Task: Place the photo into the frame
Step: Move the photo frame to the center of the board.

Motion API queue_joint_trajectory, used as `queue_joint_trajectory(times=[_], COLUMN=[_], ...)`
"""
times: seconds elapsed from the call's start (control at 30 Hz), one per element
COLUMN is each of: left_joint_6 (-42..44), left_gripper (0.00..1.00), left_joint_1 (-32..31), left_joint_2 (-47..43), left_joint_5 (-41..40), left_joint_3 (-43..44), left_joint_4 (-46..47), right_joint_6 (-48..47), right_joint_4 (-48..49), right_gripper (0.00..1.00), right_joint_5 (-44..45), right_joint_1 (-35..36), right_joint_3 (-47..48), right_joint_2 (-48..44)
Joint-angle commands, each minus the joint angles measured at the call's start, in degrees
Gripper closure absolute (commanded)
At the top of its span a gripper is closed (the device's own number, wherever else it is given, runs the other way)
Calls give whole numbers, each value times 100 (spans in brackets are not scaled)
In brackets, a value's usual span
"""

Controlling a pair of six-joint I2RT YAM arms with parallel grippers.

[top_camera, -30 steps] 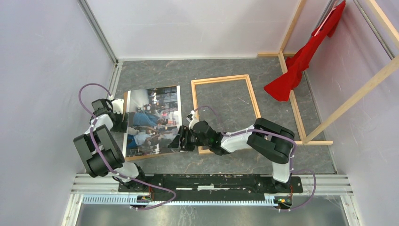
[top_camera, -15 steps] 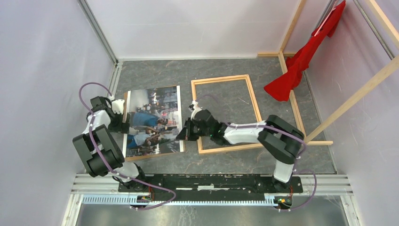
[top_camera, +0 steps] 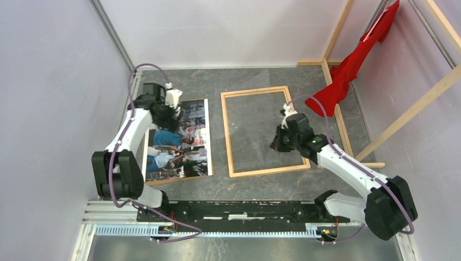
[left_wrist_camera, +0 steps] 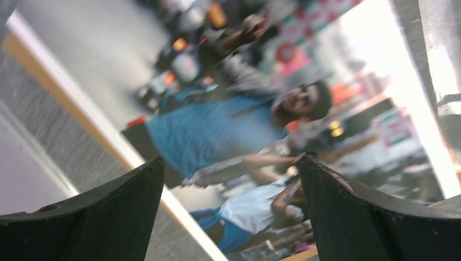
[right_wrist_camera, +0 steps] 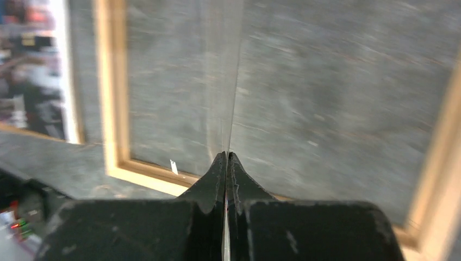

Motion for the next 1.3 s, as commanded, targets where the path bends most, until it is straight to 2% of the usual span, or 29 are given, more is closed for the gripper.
queue_joint_trajectory(times=[0.0,0.23,0.43,0.63,0.83,0.97,1.27], left_joint_6=[-749,-1390,-1786,-2420,-2692,-2629,-2045], left_gripper=[0,0,0,0,2,10,41], left_joint_1=[-792,-1793,-2427,-2726,-3017,-3162,-3232], left_joint_2=[396,1186,2041,2839,3334,3545,3228], left_joint_5=[-107,-85,-1,377,805,694,-634], left_joint_3=[440,949,1439,2073,2407,2420,1648], left_joint_4=[-28,432,648,770,863,864,1180], right_joint_6=[-715,-829,-708,-723,-722,-717,-648], right_joint_4=[-1146,-1960,-2064,-2144,-2248,-2246,-2054], right_gripper=[100,100,100,100,100,100,100], right_joint_5=[699,1409,1277,1067,1021,880,411], right_joint_1=[-410,-592,-812,-918,-1011,-1018,-1021], right_joint_3=[84,675,829,959,942,896,932], right_joint_2=[-401,-643,-906,-919,-1010,-986,-917])
